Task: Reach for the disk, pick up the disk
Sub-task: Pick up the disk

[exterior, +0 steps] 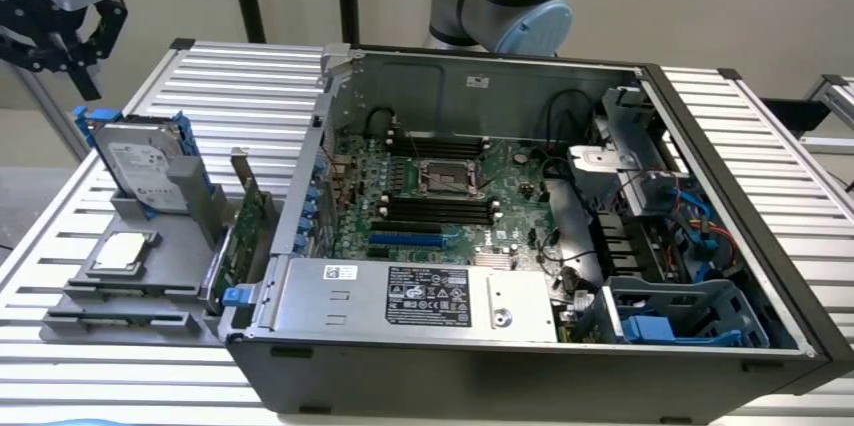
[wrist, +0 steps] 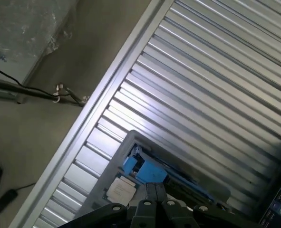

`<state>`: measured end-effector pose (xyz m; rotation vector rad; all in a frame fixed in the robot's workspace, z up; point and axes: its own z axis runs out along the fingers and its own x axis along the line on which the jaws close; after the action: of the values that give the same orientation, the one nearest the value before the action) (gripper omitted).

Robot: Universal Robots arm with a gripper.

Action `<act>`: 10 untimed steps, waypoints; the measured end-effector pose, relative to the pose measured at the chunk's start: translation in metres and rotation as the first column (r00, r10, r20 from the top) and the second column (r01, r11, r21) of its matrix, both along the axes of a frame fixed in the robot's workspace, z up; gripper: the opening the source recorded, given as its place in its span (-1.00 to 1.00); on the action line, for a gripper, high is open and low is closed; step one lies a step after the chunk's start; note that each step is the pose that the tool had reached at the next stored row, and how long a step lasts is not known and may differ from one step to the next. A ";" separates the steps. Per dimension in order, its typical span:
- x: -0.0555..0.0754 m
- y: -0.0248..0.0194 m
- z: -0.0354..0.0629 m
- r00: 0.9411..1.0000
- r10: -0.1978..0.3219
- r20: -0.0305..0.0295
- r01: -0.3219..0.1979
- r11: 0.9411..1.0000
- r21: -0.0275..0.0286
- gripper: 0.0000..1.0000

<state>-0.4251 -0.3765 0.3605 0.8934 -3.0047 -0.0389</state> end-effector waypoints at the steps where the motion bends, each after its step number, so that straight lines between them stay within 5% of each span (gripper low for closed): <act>1: 0.000 0.0000 -0.0001 1.000 0.017 0.000 -0.017 1.000 0.000 -0.79; 6: 0.000 0.0000 -0.0004 0.994 0.109 0.000 -0.109 0.994 0.000 -0.79; 10: 0.000 0.0000 -0.0006 0.984 0.180 0.000 -0.180 0.984 0.000 -0.79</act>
<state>-0.4250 -0.3766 0.3599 1.1612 -2.9094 -0.0378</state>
